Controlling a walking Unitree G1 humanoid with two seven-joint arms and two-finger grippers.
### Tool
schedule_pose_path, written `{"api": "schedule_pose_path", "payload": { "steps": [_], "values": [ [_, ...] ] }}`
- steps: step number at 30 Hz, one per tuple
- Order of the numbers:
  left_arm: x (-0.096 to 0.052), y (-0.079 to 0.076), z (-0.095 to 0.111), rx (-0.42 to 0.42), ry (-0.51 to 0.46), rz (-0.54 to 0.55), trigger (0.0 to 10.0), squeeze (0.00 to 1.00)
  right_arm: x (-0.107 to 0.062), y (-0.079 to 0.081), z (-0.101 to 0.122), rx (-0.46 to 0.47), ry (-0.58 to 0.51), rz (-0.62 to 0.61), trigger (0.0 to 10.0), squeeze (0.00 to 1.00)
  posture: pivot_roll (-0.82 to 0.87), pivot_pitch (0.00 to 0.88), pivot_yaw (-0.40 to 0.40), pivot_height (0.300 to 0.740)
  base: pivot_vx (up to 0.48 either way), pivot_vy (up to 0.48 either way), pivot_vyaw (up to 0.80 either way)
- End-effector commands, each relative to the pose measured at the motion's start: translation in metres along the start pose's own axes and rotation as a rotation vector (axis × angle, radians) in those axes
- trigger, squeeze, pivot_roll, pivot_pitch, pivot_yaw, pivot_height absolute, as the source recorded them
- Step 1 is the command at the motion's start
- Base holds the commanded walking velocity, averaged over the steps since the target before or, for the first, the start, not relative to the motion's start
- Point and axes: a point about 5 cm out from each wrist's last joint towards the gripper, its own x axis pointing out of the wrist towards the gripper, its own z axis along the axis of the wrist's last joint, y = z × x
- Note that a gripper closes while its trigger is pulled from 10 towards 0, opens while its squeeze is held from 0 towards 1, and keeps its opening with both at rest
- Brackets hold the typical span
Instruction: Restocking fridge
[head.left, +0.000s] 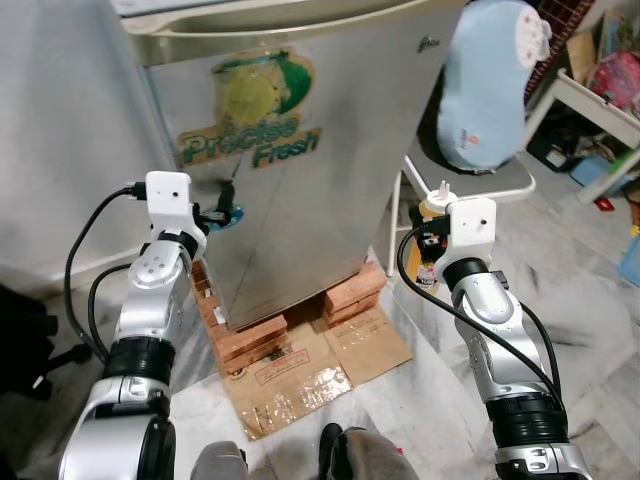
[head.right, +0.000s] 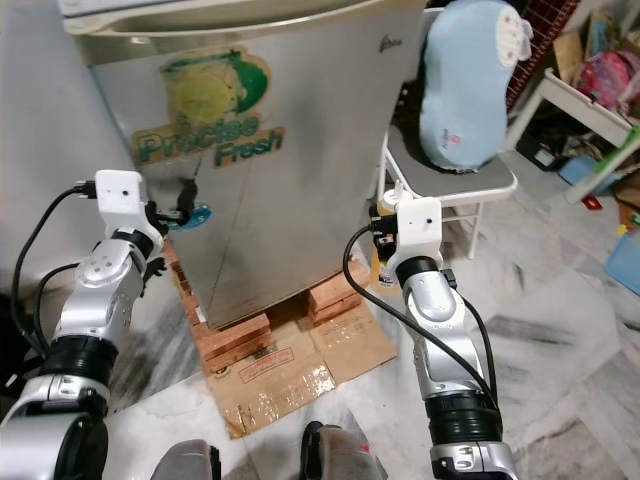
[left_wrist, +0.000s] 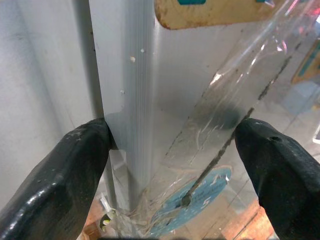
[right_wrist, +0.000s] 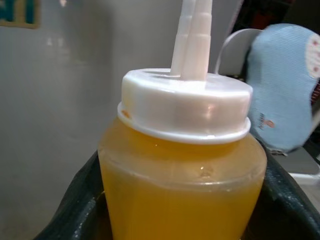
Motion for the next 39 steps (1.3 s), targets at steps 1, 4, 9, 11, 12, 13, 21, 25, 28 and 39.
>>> {"api": "schedule_pose_path", "payload": {
  "steps": [1,4,9,11,12,13,21,25,28,39],
  "values": [
    [0.007,-0.031,0.002,0.017,-0.006,-0.165,10.0,0.0,-0.002,-0.002,0.006,-0.012,-0.018,-0.008,10.0,0.0,0.0,0.142,-0.09,0.74,0.0,0.0,0.0],
    [0.004,-0.053,0.005,-0.022,-0.022,-0.326,10.0,0.0,-0.003,-0.001,0.005,-0.012,-0.017,-0.004,10.0,0.0,0.0,0.141,-0.09,0.74,0.0,0.0,0.0],
    [-0.017,-0.095,0.006,-0.029,-0.018,-0.621,10.0,0.0,-0.002,-0.004,0.005,-0.021,-0.015,-0.01,10.0,0.0,0.01,0.136,-0.094,0.74,0.0,0.0,0.0],
    [-0.022,-0.103,0.006,-0.025,-0.016,-0.68,10.0,0.0,-0.002,-0.005,0.005,-0.029,-0.016,-0.018,10.0,0.0,0.01,0.136,-0.094,0.74,0.0,0.0,0.0],
    [-0.025,-0.107,0.006,-0.022,-0.016,-0.71,10.0,0.0,-0.002,-0.006,0.006,-0.034,-0.017,-0.022,10.0,0.0,0.01,0.136,-0.094,0.74,0.0,0.0,0.0],
    [-0.03,-0.115,0.007,-0.009,-0.025,-0.751,10.0,0.0,-0.002,-0.01,0.006,-0.057,-0.018,-0.051,10.0,0.0,0.01,0.136,-0.094,0.74,0.0,0.0,0.0],
    [-0.049,-0.136,0.011,-0.022,-0.046,-0.823,10.0,0.0,-0.009,-0.042,-0.007,-0.156,0.066,-0.285,10.0,0.0,0.03,0.12,-0.089,0.74,0.0,0.0,-0.48],
    [-0.054,-0.137,0.01,-0.032,-0.033,-0.822,10.0,0.0,-0.015,-0.049,-0.013,-0.168,0.108,-0.338,10.0,0.0,0.03,0.117,-0.082,0.74,0.0,0.0,-0.76],
    [-0.055,-0.14,0.011,-0.04,-0.027,-0.821,10.0,0.0,-0.018,-0.053,-0.018,-0.175,0.134,-0.387,10.0,0.0,0.03,0.117,-0.076,0.74,0.0,0.0,-0.76],
    [-0.055,-0.151,0.019,-0.032,-0.043,-0.856,10.0,0.0,-0.034,-0.062,-0.028,-0.194,0.22,-0.489,10.0,0.0,0.02,0.116,-0.066,0.74,0.0,-0.278,-0.21]
  ]
}}
